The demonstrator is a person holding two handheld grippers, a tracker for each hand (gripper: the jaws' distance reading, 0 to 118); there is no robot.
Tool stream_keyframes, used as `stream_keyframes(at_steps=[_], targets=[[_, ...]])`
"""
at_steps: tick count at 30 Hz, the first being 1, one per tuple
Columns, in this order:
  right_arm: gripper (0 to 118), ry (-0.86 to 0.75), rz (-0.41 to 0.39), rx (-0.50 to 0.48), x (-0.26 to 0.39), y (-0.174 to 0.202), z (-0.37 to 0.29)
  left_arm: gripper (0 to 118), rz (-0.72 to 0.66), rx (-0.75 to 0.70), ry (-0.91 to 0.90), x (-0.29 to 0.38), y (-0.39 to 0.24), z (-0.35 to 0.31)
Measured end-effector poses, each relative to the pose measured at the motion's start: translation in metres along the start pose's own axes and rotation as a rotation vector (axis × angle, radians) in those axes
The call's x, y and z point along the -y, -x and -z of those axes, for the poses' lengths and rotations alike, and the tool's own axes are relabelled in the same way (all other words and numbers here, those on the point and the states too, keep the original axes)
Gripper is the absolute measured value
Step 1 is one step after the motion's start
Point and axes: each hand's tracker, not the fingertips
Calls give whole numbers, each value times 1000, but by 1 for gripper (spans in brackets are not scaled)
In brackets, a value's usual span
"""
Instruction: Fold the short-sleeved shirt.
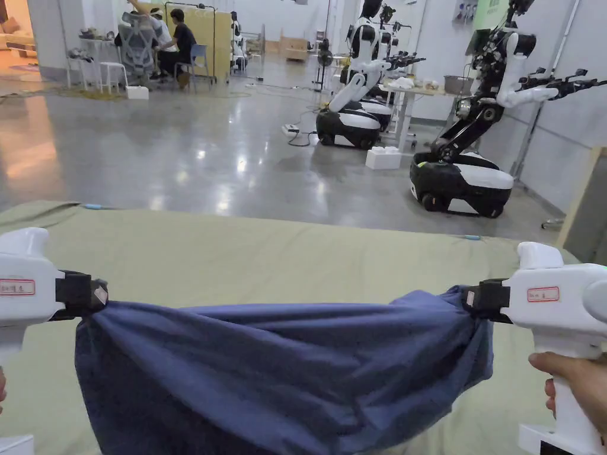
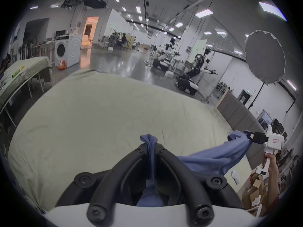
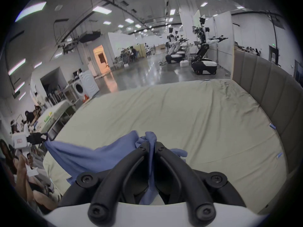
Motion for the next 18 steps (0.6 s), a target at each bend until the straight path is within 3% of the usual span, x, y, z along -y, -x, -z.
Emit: stream_keyframes(at_steps=[3, 7, 12, 18], targets=[[7, -8, 91, -49, -9, -6, -3, 7, -20, 17, -18, -15, 2, -8], [7, -30, 35, -20, -18, 12, 2, 7, 4, -5, -32, -31, -7, -1], [7, -49, 64, -19, -63, 20, 29, 7, -59, 29, -40, -80, -13, 31], [7, -95, 37, 40, -132, 26, 64, 7, -10, 9, -136, -161, -27, 67]])
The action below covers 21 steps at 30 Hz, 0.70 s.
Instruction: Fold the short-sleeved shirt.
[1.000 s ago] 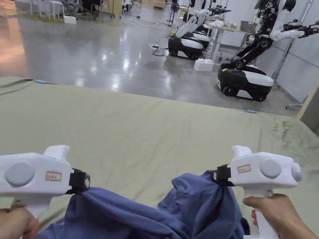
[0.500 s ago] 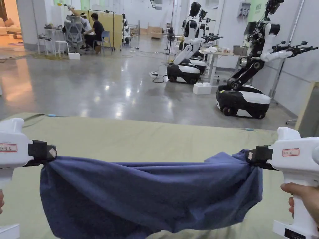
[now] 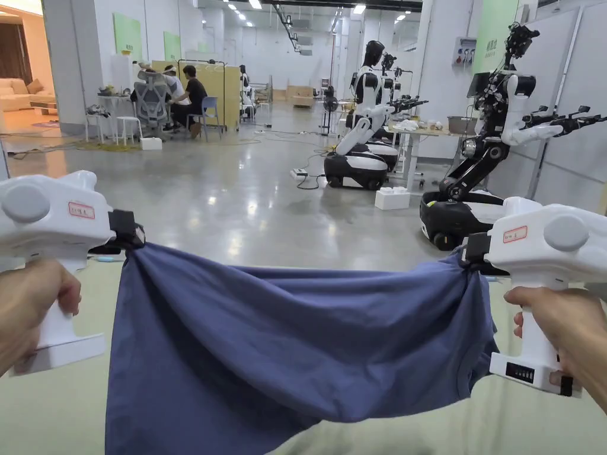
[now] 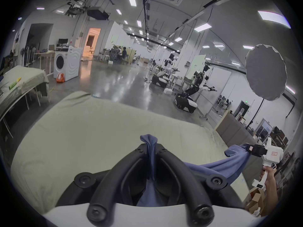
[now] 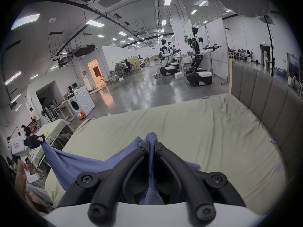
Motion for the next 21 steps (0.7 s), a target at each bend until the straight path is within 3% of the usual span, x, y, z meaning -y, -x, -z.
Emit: stream_keyframes(at_steps=[6, 12, 17, 21], targets=[[7, -63, 65, -11, -42, -3, 38, 7, 51, 6, -55, -42, -10, 38], [7, -81, 70, -4, -48, -2, 65, 7, 86, -6, -52, -44, -5, 66], [7, -62, 68, -19, -9, -6, 74, 7, 62, -2, -21, -6, 15, 80], [7, -2, 31, -39, 57, -13, 69, 7, 67, 6, 33, 62, 29, 70]])
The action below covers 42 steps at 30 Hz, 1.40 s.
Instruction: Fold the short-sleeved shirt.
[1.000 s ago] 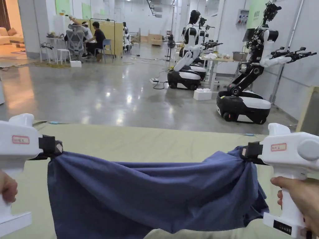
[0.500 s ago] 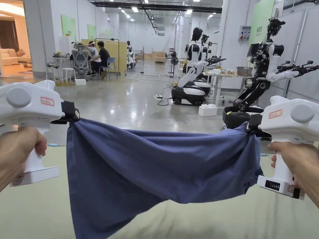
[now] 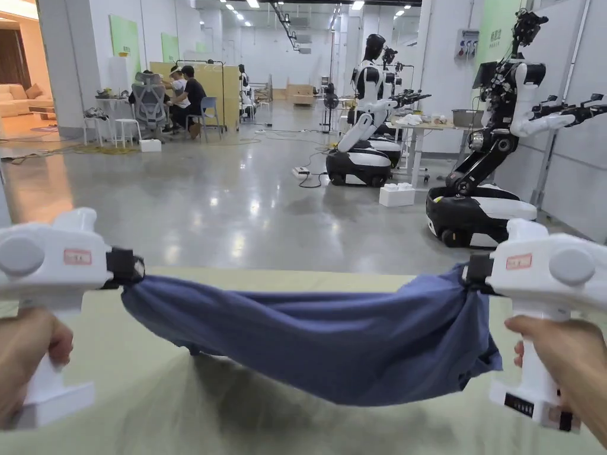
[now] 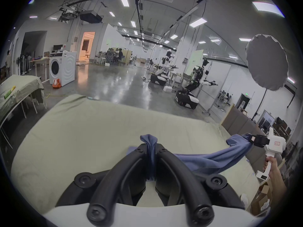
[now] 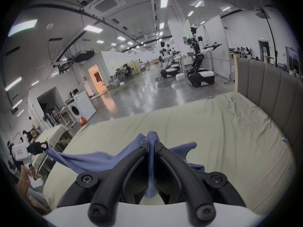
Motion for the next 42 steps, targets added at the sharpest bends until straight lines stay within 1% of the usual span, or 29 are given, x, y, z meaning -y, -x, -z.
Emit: stream_keyframes(at_steps=[1, 3, 5, 7, 10, 15, 17, 18, 19, 20, 21, 22, 23, 24, 25, 26, 28, 30, 31, 32, 33, 34, 35, 36, 37, 38, 39, 41, 42], targets=[[7, 10, 9, 0, 19, -3, -2, 7, 2, 6, 19, 19, 2, -5], [7, 71, -24, 16, 65, -11, -8, 7, -11, 26, 91, 67, 8, -12], [7, 121, -14, 25, 105, -27, -7, 7, 1, 5, 121, 113, 13, -22], [7, 142, 8, 23, 146, -37, -15, 7, -16, 10, 202, 156, 20, -29], [7, 155, 28, 12, 193, -48, -38, 7, -78, 23, 248, 209, 31, -46], [7, 156, 35, 5, 238, -52, -103, 7, -115, 42, 258, 256, 29, -92], [7, 146, 57, 15, 250, -52, -124, 8, -111, 71, 275, 266, 35, -101], [7, 157, 53, 12, 255, -57, -121, 8, -91, 61, 276, 272, 35, -100], [7, 205, 51, 25, 259, -62, -114, 8, -29, 17, 312, 277, 36, -93], [8, 246, 90, 86, 265, -68, -107, 14, -4, -21, 348, 281, 38, -85], [19, 291, 116, 119, 269, -74, -100, 45, -16, -65, 381, 284, 43, -80], [48, 340, 141, 127, 272, -78, -100, 82, -85, -29, 398, 283, 47, -81], [94, 358, 171, 125, 274, -77, -111, 93, -175, 58, 370, 276, 49, -95], [102, 287, 177, 79, 276, -69, -138, 93, -224, 139, 333, 268, 47, -113], [101, 237, 182, 46, 276, -62, -162, 93, -219, 175, 303, 259, 41, -132], [101, 171, 180, 57, 276, -50, -194, 93, -184, 179, 252, 252, 33, -158], [101, 29, 134, 55, 282, -23, -256, 93, -133, 156, 144, 248, 15, -206], [101, -119, 65, 24, 294, 2, -305, 93, -27, 159, 45, 256, -23, -261], [101, -162, 33, 12, 302, 12, -325, 93, 27, 124, 8, 262, -35, -280], [100, -201, -3, -4, 315, 19, -344, 92, 93, 48, -37, 270, -48, -299], [98, -202, -48, 5, 323, 27, -356, 87, 130, 1, -88, 281, -59, -316], [85, -206, -64, 40, 331, 34, -365, 72, 121, -22, -133, 289, -65, -328], [33, -226, -97, 57, 339, 41, -373, 26, 108, -13, -153, 296, -70, -338], [4, -223, -125, 76, 340, 54, -377, 0, 107, -7, -149, 302, -74, -343], [4, -235, -123, 116, 345, 57, -381, 0, 105, -68, -183, 312, -72, -346], [4, -239, -89, 59, 347, 58, -386, 0, 131, -76, -189, 317, -70, -351], [4, -231, -84, 25, 346, 57, -387, 0, 126, -44, -170, 318, -68, -353], [4, -226, -105, 65, 339, 65, -385, 0, 72, -59, -170, 319, -67, -355], [4, -228, -108, 41, 336, 63, -385, 0, 79, -44, -175, 320, -66, -355]])
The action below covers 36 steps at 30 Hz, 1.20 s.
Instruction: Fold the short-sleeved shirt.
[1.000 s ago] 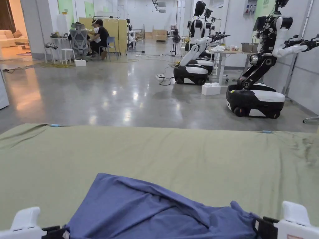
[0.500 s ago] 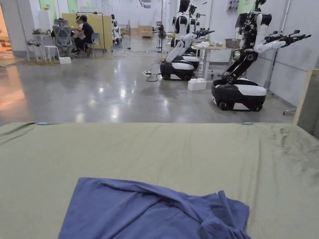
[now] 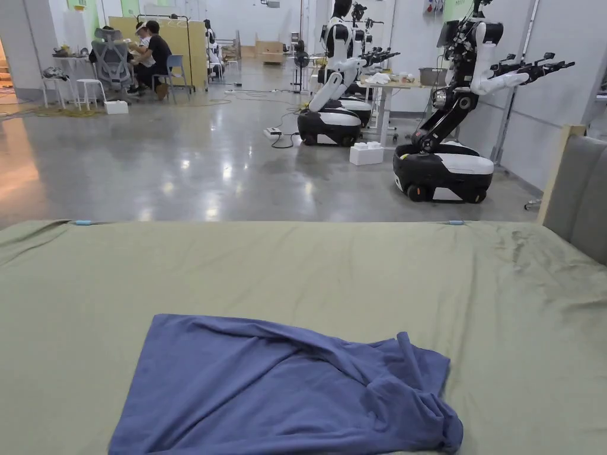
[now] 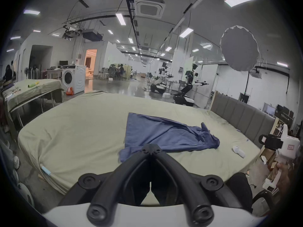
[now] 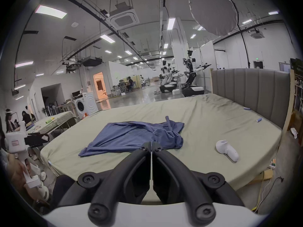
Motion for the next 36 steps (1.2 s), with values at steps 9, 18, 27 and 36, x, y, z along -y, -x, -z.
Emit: stream_keyframes(at_steps=[9, 18, 27, 36], targets=[[4, -9, 62, -24, -21, -4, 19, 0, -12, 18, 40, -19, 8, 49], [4, 57, 124, -111, -14, -5, 41, 117, 61, -146, 526, 23, 61, 282], [4, 94, 102, -71, -14, -13, 50, 68, 128, -155, 651, 62, 32, 277], [77, 199, -49, 60, -46, -47, 187, 14, -2, -65, 558, 32, 43, 254]])
